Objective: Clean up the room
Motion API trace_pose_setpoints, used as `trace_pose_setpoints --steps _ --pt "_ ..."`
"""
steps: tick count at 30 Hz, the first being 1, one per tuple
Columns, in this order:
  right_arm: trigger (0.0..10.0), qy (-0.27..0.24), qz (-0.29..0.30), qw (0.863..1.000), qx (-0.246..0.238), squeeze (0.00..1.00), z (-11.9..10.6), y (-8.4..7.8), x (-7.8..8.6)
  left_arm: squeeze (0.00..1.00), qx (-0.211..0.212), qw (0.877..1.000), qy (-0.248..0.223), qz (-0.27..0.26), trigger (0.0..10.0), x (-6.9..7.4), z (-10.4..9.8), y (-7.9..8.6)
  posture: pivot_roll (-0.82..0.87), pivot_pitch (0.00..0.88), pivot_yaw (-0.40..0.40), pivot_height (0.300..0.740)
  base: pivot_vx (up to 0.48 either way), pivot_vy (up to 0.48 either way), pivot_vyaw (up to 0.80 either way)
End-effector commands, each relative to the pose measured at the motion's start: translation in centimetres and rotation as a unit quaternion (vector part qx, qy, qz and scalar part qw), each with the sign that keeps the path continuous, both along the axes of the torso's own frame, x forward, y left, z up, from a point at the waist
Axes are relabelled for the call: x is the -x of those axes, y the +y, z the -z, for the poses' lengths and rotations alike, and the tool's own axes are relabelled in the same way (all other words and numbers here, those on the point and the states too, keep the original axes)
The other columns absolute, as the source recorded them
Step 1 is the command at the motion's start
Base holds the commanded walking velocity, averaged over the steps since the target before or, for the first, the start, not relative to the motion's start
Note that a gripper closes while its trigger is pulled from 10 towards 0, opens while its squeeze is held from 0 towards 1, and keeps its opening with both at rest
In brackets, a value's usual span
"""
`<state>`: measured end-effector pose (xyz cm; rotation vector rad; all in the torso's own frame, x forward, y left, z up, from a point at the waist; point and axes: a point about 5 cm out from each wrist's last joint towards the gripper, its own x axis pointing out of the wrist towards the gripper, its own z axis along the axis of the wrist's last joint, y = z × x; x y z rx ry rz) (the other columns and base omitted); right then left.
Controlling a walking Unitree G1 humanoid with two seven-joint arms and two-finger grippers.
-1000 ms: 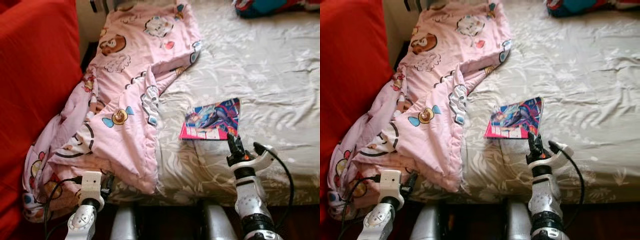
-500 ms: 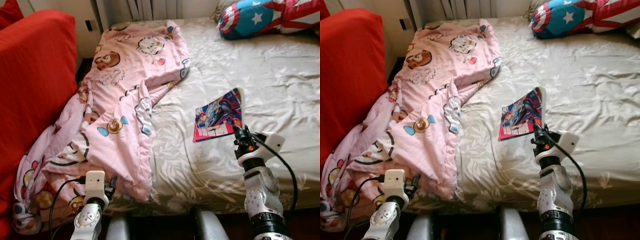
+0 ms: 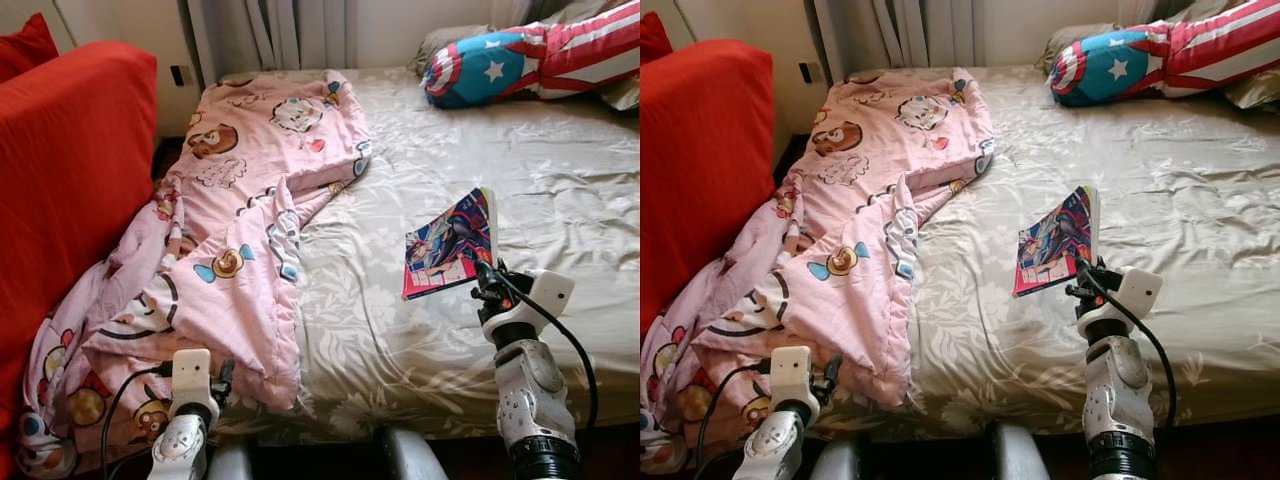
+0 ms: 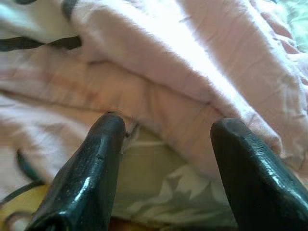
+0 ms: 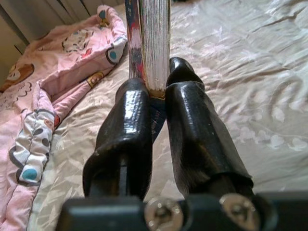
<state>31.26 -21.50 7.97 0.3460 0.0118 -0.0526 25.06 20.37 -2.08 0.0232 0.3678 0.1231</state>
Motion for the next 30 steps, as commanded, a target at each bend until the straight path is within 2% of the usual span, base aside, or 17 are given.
trace_pose_setpoints --steps 1,13,20,28,30 --pt "10.0 -0.014 -0.001 1.0 0.011 0.0 -0.8 0.0 -0.5 0.0 0.004 1.0 0.015 -0.008 10.0 0.3 0.4 0.3 -0.15 0.0 -0.007 0.662 0.0 0.0 0.0" --pt "10.0 0.002 -0.003 1.0 0.018 0.0 0.1 -0.1 -0.3 0.0 0.01 1.0 0.029 0.001 10.0 0.2 0.7 -0.7 -0.17 0.0 -0.011 0.702 0.0 0.0 0.0" --pt "10.0 0.013 0.005 1.0 0.015 0.0 0.5 -0.7 -0.4 0.0 0.014 0.999 0.031 0.001 10.0 0.1 0.7 -1.3 -0.16 0.0 -0.032 0.732 0.0 0.0 0.0" --pt "10.0 0.071 -0.007 0.997 0.025 0.0 3.3 -0.3 0.7 0.0 0.017 0.999 0.05 0.001 10.0 0.6 1.3 -1.6 -0.16 0.0 -0.036 0.74 0.0 0.0 0.0" --pt "10.0 0.101 0.0 0.994 0.033 0.0 4.8 -0.5 1.6 0.0 0.021 0.997 0.07 -0.003 10.0 1.1 1.8 -1.5 -0.17 0.0 -0.037 0.74 0.0 0.0 0.0"
